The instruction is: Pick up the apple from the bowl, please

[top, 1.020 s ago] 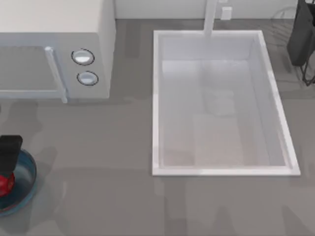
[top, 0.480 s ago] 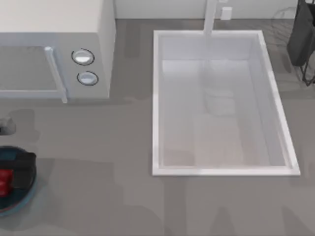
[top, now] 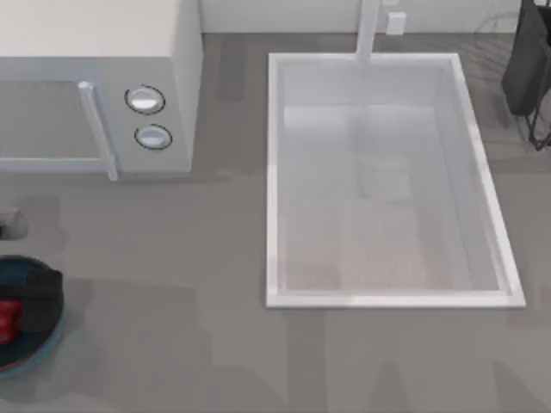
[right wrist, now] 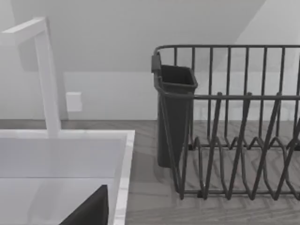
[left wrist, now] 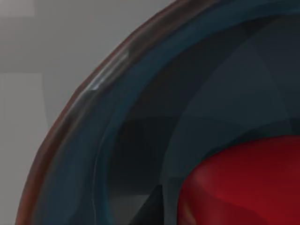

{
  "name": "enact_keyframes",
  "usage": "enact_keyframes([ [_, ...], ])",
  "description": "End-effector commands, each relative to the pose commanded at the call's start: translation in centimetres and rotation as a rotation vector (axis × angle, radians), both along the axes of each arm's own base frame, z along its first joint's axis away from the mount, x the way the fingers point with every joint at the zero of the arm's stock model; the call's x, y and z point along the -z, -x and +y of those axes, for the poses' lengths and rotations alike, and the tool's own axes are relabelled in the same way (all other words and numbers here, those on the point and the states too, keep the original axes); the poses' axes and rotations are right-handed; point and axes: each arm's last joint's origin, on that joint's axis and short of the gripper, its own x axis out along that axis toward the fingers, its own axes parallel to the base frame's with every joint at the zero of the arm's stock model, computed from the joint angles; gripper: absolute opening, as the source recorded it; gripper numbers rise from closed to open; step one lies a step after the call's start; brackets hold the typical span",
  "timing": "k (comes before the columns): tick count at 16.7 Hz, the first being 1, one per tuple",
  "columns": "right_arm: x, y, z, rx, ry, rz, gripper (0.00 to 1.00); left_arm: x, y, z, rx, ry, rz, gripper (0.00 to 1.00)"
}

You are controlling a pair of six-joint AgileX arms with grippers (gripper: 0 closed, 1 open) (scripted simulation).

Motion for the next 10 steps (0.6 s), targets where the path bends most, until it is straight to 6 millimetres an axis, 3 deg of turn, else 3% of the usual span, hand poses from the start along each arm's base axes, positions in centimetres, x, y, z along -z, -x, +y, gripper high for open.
enact_keyframes([
  [10,0.0,0.0,0.0,0.0,0.0,0.0,1.0,0.0,0.0,0.0,0.0,0.0,0.0,0.25],
])
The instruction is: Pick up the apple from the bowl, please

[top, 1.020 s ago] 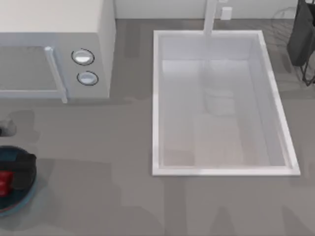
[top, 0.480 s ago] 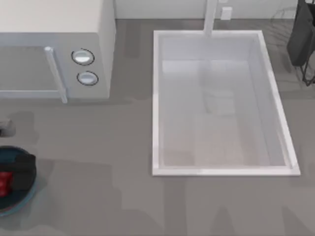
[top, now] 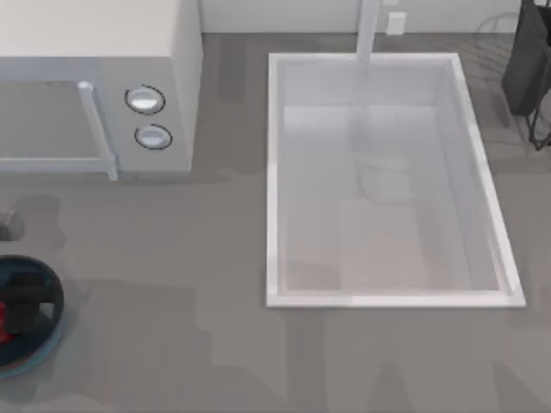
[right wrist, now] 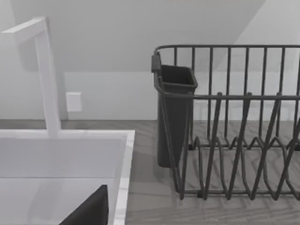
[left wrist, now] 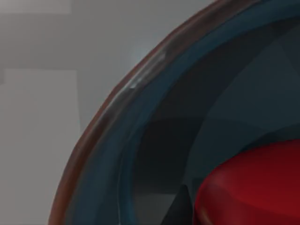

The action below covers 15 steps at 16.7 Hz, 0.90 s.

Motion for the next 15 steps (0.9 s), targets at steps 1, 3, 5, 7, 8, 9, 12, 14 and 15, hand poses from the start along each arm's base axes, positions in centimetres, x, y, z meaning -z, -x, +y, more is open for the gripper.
enact_keyframes([
  [1,0.0,0.0,0.0,0.0,0.0,0.0,1.0,0.0,0.0,0.0,0.0,0.0,0.0,0.17],
  [3,0.0,0.0,0.0,0.0,0.0,0.0,1.0,0.0,0.0,0.0,0.0,0.0,0.0,0.02],
  [5,0.0,0.0,0.0,0.0,0.0,0.0,1.0,0.0,0.0,0.0,0.0,0.0,0.0,0.0],
  [7,0.0,0.0,0.0,0.0,0.0,0.0,1.0,0.0,0.0,0.0,0.0,0.0,0.0,0.0],
  [8,0.0,0.0,0.0,0.0,0.0,0.0,1.0,0.0,0.0,0.0,0.0,0.0,0.0,0.0],
  [9,0.0,0.0,0.0,0.0,0.0,0.0,1.0,0.0,0.0,0.0,0.0,0.0,0.0,0.0],
  [12,0.0,0.0,0.0,0.0,0.0,0.0,1.0,-2.8,-0.4,0.1,0.003,-0.039,-0.062,0.0],
  [14,0.0,0.0,0.0,0.0,0.0,0.0,1.0,-3.0,-0.6,0.1,0.003,-0.039,-0.06,0.0],
  [15,0.0,0.0,0.0,0.0,0.0,0.0,1.0,-3.5,-0.9,0.1,0.003,-0.038,-0.058,0.0],
])
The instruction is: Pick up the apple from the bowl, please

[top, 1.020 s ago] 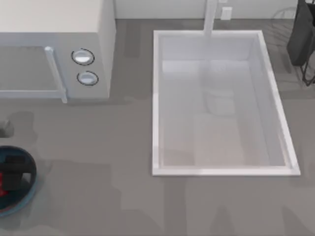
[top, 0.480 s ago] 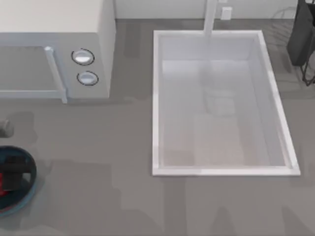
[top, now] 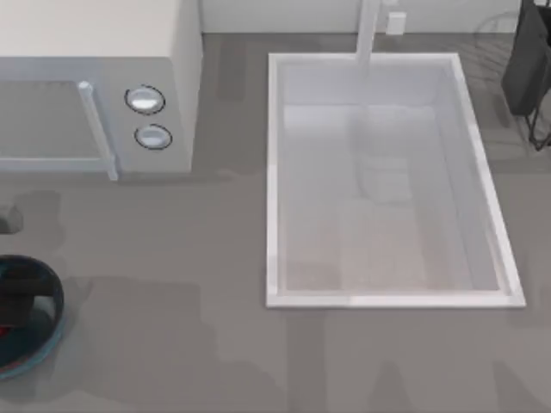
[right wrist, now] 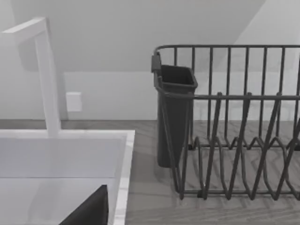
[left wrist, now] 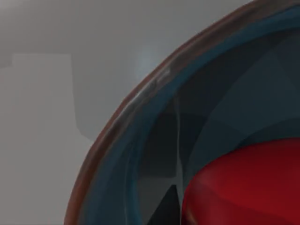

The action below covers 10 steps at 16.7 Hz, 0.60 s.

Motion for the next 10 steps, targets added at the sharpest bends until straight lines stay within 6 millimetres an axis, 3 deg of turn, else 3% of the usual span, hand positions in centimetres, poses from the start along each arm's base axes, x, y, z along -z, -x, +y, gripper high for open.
enact_keyframes([
  [4,0.0,0.0,0.0,0.0,0.0,0.0,1.0,-4.2,-2.2,0.2,0.0,0.0,0.01,0.0],
  [7,0.0,0.0,0.0,0.0,0.0,0.0,1.0,-9.9,-3.3,0.3,0.0,0.001,0.024,0.0],
  [10,0.0,0.0,0.0,0.0,0.0,0.0,1.0,-16.2,-2.8,0.2,0.001,0.002,0.036,0.0],
])
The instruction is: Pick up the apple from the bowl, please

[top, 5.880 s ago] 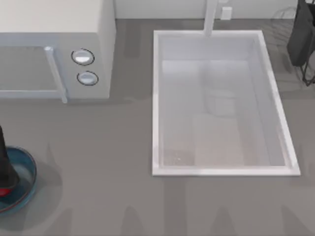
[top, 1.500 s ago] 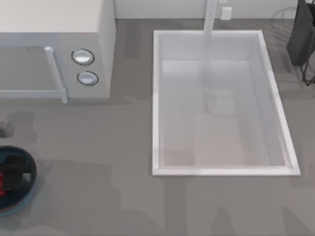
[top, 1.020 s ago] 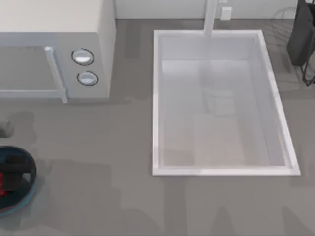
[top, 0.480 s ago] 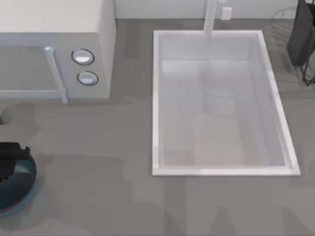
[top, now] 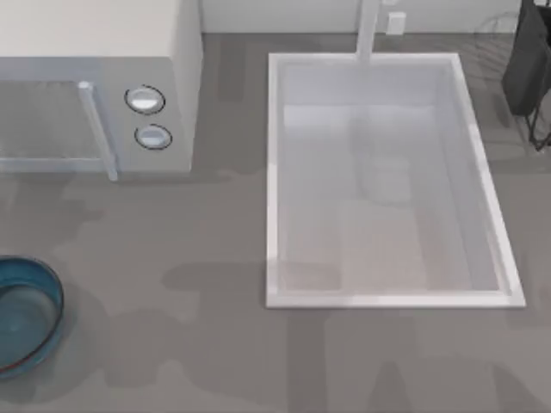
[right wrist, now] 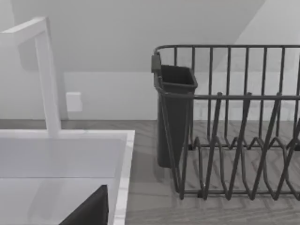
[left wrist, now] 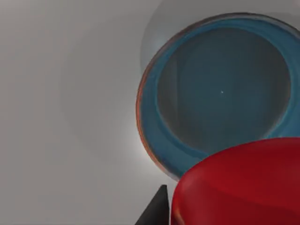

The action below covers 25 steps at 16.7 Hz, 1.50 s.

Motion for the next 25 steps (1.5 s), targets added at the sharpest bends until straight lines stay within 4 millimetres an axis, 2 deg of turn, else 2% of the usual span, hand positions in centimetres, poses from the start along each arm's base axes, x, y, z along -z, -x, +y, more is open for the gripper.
enact_keyframes([
  [3,0.0,0.0,0.0,0.0,0.0,0.0,1.0,-5.1,1.6,-0.1,0.0,-0.001,-0.016,0.0],
  [6,0.0,0.0,0.0,0.0,0.0,0.0,1.0,-7.8,3.1,-0.2,-0.001,-0.002,-0.037,0.0],
  [12,0.0,0.0,0.0,0.0,0.0,0.0,1.0,-8.0,3.1,-0.2,-0.003,-0.002,-0.037,0.0],
  [14,0.0,0.0,0.0,0.0,0.0,0.0,1.0,-7.6,1.9,-1.1,-0.004,0.003,-0.039,0.0],
  [17,0.0,0.0,0.0,0.0,0.0,0.0,1.0,-5.7,-1.7,-4.7,-0.004,0.016,-0.018,0.0],
  [20,0.0,0.0,0.0,0.0,0.0,0.0,1.0,-2.5,-4.9,-11.6,-0.002,0.026,0.008,0.0],
  [23,0.0,0.0,0.0,0.0,0.0,0.0,1.0,0.8,-6.4,-18.1,-0.003,0.032,0.021,0.0],
  [25,0.0,0.0,0.0,0.0,0.0,0.0,1.0,2.1,-6.7,-20.5,-0.004,0.035,0.022,0.0],
])
